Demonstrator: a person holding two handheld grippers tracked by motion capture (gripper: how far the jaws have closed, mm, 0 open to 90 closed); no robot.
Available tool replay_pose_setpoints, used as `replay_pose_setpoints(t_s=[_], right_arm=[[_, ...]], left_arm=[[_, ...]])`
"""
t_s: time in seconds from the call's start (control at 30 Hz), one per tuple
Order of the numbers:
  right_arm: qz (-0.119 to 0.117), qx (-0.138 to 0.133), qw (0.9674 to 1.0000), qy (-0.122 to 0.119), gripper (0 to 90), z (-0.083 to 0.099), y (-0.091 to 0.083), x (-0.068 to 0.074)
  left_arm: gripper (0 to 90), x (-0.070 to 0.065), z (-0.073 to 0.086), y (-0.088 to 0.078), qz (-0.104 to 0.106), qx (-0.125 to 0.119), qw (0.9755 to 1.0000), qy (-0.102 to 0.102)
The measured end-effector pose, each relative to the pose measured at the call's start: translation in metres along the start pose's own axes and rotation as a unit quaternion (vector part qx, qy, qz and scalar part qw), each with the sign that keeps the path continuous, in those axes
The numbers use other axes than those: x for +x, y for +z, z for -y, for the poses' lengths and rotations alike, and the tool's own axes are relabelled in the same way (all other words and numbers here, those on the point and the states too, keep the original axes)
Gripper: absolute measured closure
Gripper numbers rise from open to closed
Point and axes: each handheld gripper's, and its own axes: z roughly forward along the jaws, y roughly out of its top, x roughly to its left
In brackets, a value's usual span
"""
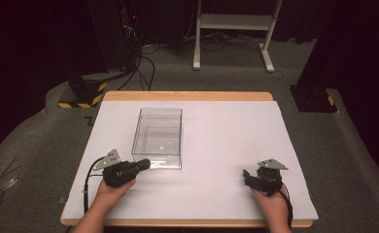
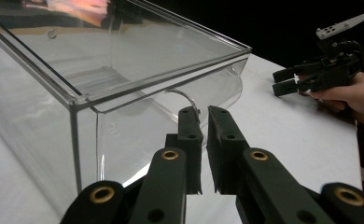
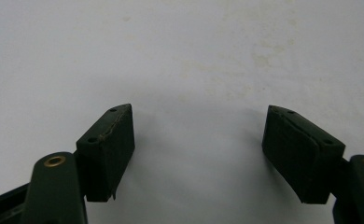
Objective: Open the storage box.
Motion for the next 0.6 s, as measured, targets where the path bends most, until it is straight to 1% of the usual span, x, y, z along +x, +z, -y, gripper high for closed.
replay_pose_setpoints(t_s=[0.3,0.47,0.6], right_arm=[[0.0,0.0,1.0,0.0,25.3,0.0,0.0,0.0],[0.0,0.0,1.0,0.0,25.3,0.0,0.0,0.0],[0.0,0.0,1.0,0.0,25.4,0.0,0.0,0.0]], left_arm=[[84.0,-0.011,0.004,-0.008,-0.002,0.006,1.0,0.007],[84.1,-0.017,0.008,-0.012,0.004,0.005,1.0,0.007],[84.1,-0.023,0.009,-0.015,0.004,0.005,0.9999,0.01]])
